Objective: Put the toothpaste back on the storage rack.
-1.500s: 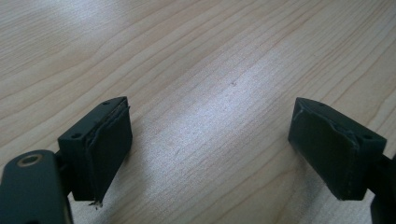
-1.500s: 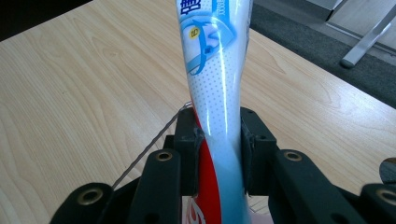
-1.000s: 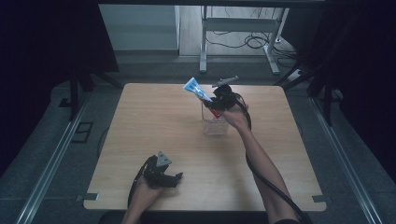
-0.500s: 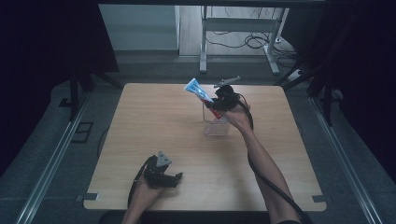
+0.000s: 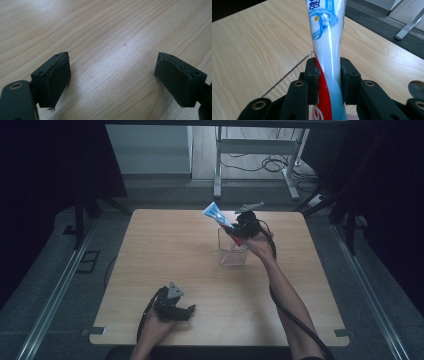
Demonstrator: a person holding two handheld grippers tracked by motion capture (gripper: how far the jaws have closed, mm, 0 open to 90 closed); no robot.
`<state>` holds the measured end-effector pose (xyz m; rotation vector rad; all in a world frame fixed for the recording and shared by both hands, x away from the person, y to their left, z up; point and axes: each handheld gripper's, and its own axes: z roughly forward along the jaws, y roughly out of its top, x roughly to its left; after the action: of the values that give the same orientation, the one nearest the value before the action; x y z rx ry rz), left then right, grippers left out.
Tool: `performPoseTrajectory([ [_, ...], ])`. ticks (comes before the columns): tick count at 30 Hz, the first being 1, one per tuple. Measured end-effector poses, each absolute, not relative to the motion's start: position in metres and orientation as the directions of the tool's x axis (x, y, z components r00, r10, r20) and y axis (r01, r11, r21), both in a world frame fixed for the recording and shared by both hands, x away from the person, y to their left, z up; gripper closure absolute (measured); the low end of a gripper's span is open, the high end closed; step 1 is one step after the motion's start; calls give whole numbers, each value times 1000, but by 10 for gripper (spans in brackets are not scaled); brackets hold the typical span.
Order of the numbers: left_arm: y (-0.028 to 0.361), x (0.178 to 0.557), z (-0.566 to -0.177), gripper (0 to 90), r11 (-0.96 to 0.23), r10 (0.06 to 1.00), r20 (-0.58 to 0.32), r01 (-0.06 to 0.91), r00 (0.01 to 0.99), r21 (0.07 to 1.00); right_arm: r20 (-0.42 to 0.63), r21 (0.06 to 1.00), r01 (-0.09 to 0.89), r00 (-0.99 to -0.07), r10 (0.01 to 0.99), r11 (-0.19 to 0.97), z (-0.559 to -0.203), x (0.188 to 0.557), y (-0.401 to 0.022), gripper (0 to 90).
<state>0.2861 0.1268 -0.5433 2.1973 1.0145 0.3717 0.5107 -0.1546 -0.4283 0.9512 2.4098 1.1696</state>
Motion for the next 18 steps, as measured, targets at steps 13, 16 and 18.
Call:
performPoseTrajectory([
  [13,127,286,-543,136,-466,754,-24,560,656,685,44,750,468,-740,671,468,-444,508,-157,686],
  [16,127,286,-543,137,-466,754,-24,560,656,685,55,736,485,-738,672,472,-444,508,-156,682],
  [18,127,286,-543,137,-466,754,-24,561,656,685,52,720,496,-736,675,485,-445,508,-156,682],
])
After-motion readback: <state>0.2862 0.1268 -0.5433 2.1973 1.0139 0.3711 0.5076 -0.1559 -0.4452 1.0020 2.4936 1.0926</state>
